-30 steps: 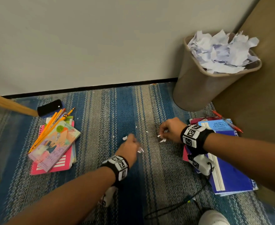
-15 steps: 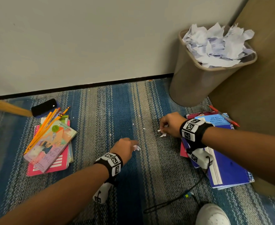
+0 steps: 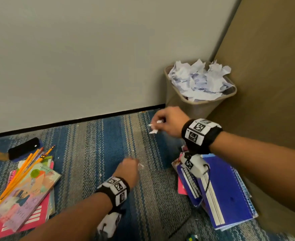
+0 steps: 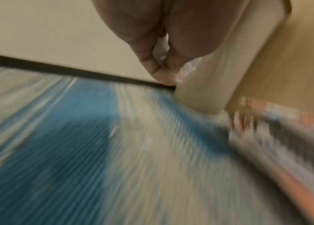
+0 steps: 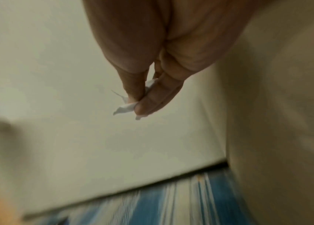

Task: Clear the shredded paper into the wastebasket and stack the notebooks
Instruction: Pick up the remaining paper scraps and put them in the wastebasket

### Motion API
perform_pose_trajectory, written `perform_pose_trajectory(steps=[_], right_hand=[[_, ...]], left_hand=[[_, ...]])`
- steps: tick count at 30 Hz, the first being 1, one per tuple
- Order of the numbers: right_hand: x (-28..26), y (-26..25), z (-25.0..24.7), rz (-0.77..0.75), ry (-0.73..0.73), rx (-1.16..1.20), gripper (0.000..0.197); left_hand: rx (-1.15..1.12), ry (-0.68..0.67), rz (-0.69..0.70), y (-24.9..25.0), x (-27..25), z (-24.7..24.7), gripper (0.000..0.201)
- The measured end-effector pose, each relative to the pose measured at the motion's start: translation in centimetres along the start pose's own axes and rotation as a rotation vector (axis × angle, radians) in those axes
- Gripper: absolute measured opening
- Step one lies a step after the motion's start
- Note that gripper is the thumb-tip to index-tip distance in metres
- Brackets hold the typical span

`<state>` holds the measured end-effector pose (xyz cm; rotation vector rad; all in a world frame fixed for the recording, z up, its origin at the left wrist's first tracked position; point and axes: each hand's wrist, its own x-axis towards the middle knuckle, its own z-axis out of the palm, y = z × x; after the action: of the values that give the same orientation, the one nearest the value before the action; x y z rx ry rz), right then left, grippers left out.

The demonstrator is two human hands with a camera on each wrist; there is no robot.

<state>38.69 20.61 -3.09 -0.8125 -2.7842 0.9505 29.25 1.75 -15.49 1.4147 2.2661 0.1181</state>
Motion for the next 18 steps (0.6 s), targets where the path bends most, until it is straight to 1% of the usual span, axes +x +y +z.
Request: perform_pose_trajectory(steps=[2,4,5,7,8,10,11,13,15,18], right_hand=[[1.1,-0.6,-5.2,0.003,0.232,0.058,0.005],[2.0,-0.2,-10.1,0.021,0.471,0.098,0.005],[2.3,0.2,-12.0,0.033,0.566,0.129,0.004],[2.9,1.6,-14.6,0.085,0.699,0.17,0.002],[3.2,2.4,-15.3,0.124,0.736,0.155,0.002],[3.8,4.0,-16.0,0.198,0.743,0.11,0.003],[4.1,4.8,-16.2,0.229,0.719,0.073,0.006],[4.2,6.3,-16.4,0.279,0.67,-0.046,0.012],[4.1,6.9,-16.7,0.292,0.634,-0.109,0.017],[3.9,6.9,-17.5,0.282,0.634,-0.146,0.023]], left_hand=[[-0.158,0.257,0.054,2.7,2.4,-5.5,0.022],[-0.208,0.498,0.179,6.2,5.0,-11.4,0.022],[-0.212,0.601,0.239,8.0,6.2,-14.1,0.023],[-0.205,0.743,0.341,11.5,8.3,-18.7,0.023],[-0.201,0.779,0.379,13.1,9.3,-20.7,0.024],[-0.145,0.773,0.403,15.9,11.3,-23.6,0.026],[-0.09,0.739,0.408,16.9,12.4,-24.3,0.026],[0.034,0.615,0.413,18.5,14.4,-24.9,0.029],[0.15,0.515,0.437,19.4,15.9,-25.1,0.032],[0.313,0.448,0.487,20.2,17.2,-25.3,0.032]])
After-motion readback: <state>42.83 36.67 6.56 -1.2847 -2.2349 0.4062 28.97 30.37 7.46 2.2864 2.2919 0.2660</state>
